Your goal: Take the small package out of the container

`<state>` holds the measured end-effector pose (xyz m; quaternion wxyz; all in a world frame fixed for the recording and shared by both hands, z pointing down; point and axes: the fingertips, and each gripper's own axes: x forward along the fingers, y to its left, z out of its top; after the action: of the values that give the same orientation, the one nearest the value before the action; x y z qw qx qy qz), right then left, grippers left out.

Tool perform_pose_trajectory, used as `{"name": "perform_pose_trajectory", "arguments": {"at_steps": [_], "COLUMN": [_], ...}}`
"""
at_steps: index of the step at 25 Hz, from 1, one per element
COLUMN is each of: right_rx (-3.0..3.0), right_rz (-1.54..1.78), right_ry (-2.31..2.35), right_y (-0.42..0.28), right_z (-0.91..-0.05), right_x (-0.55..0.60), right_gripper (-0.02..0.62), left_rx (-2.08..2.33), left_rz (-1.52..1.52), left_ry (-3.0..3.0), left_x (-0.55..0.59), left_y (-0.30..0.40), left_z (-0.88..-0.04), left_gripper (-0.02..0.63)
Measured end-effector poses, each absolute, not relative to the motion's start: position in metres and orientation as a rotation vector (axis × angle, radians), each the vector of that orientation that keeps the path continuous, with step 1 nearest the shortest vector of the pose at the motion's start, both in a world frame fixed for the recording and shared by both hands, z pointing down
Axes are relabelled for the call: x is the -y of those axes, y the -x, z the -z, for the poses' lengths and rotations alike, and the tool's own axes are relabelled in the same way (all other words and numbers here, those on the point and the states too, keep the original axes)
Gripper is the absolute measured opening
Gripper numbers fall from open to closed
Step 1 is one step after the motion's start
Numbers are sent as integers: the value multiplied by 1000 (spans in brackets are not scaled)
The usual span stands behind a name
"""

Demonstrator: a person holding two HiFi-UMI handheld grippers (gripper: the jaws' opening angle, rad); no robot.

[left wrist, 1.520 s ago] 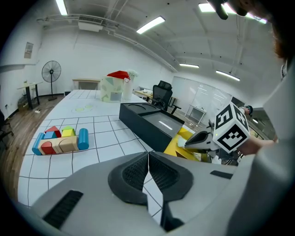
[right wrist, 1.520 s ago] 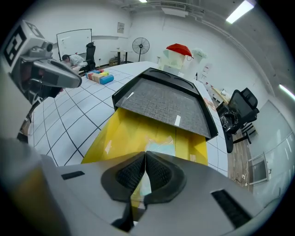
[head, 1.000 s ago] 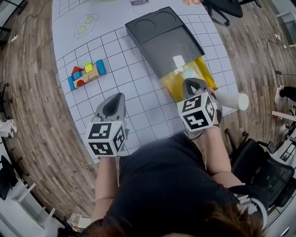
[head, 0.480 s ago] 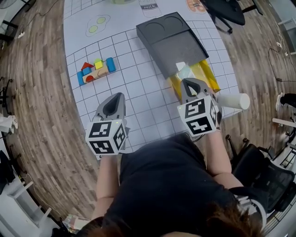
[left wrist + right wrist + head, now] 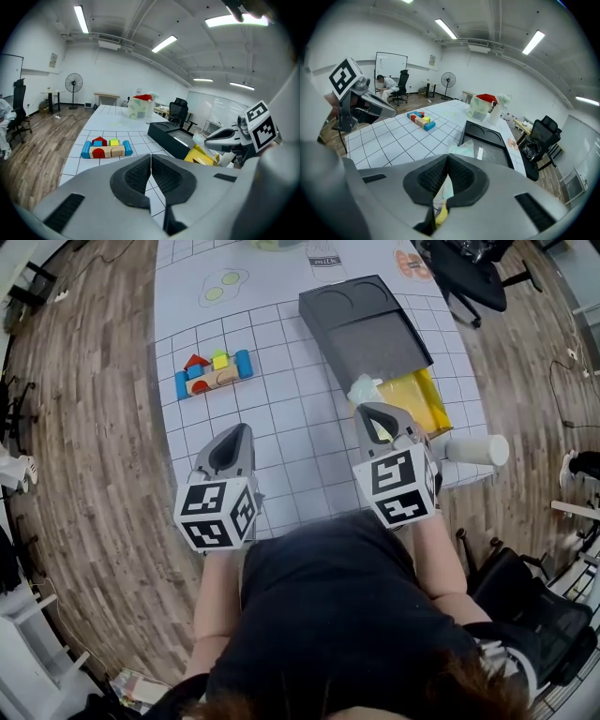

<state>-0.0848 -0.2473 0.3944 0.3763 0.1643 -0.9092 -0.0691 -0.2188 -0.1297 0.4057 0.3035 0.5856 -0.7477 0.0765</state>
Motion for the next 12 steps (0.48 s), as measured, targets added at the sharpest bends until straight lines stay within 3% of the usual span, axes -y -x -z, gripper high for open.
{"name": "perform_pose_trajectory", "arguments": {"at_steps": [12], "right_rx": [2432], "right_rz": [137], "right_ry": [-361], "right_y": [95], "right_z": [-380], "right_x": [214], "right_gripper": [17], "left_rx": [2061], "left_rz": [-176], "left_ry": [-1525], "left_x": [104], "left_y": [221], "left_z": [-391], "left_gripper": [29]}}
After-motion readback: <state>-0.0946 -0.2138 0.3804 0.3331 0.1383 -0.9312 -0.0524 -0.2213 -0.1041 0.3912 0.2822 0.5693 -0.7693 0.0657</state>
